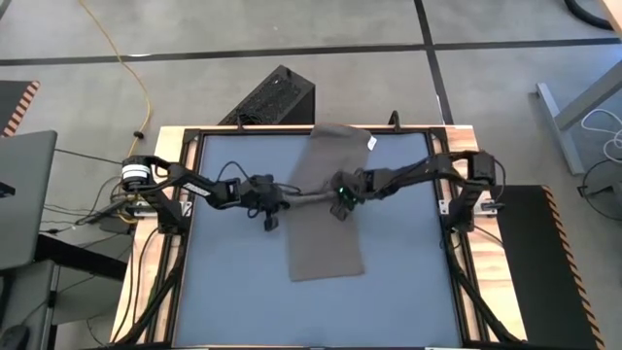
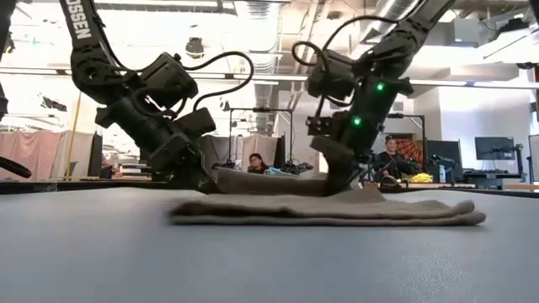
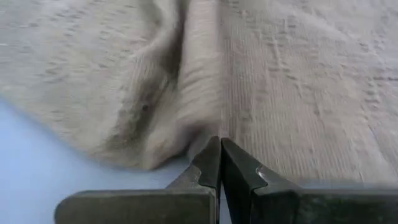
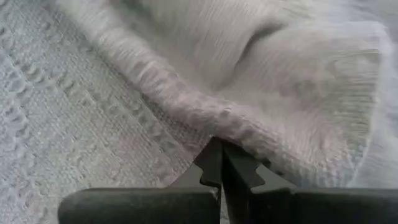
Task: Roll towel
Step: Roll the gray towel
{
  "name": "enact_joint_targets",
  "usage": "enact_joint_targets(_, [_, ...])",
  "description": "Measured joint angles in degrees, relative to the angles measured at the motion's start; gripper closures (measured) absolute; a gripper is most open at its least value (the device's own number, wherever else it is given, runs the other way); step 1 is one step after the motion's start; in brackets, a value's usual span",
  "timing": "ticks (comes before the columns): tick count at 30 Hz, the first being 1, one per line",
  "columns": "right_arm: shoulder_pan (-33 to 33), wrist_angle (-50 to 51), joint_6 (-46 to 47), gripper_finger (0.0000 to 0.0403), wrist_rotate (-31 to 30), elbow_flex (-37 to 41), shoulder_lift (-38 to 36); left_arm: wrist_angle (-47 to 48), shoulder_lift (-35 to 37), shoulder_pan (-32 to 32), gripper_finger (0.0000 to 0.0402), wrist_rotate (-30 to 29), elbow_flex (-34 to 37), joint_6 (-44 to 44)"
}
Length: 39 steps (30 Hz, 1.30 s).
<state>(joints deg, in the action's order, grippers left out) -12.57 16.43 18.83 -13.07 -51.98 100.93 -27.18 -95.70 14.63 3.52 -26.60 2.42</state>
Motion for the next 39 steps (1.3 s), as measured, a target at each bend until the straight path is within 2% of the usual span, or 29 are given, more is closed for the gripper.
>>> enact_joint_targets(5, [-3.58, 1.21, -5.00, 0.0376, 5.35, 0.17, -1.44, -4.81, 0.42, 0.04, 0.0402, -2.84, 0.15, -1.71])
enact_joint_targets(11, [-3.78, 4.40, -8.28, 0.0376, 8.37, 0.41, -4.74, -5.97, 0.51, 0.15, 0.0401, -2.66, 0.26, -4.24])
enact_joint_targets(15, [-3.74, 6.76, -8.53, 0.0376, 9.32, 0.33, -9.44, -6.10, 3.46, -0.54, 0.0402, -1.17, 0.23, -5.65])
enact_joint_targets(17, [-3.72, 7.91, -8.48, 0.0376, 11.97, 0.30, -11.49, -6.01, 5.55, -1.47, 0.0402, -1.00, 0.23, -6.28])
enact_joint_targets(21, [-2.95, 9.24, -8.07, 0.0376, 17.51, 0.30, -14.30, -6.29, 9.94, -5.69, 0.0401, 0.27, 0.21, -7.86])
enact_joint_targets(26, [2.71, 11.49, -3.53, 0.0376, 18.94, 0.21, -16.06, -9.22, 9.63, -16.93, 0.0402, 2.47, 0.15, -9.12])
enact_joint_targets(30, [14.09, 10.34, 2.73, 0.0376, 13.96, 0.19, -16.18, -13.99, 5.11, -25.60, 0.0401, -3.26, 0.15, -8.78])
enact_joint_targets(35, [31.47, 7.74, 14.26, 0.0376, 0.36, 0.19, -15.14, -21.33, 1.62, -31.30, 0.0402, -4.47, 0.11, -6.71])
enact_joint_targets(39, [42.66, 4.40, 21.68, 0.0376, -10.76, 0.08, -12.36, -21.40, 0.25, -33.53, 0.0397, -6.31, -1.25, -5.62])
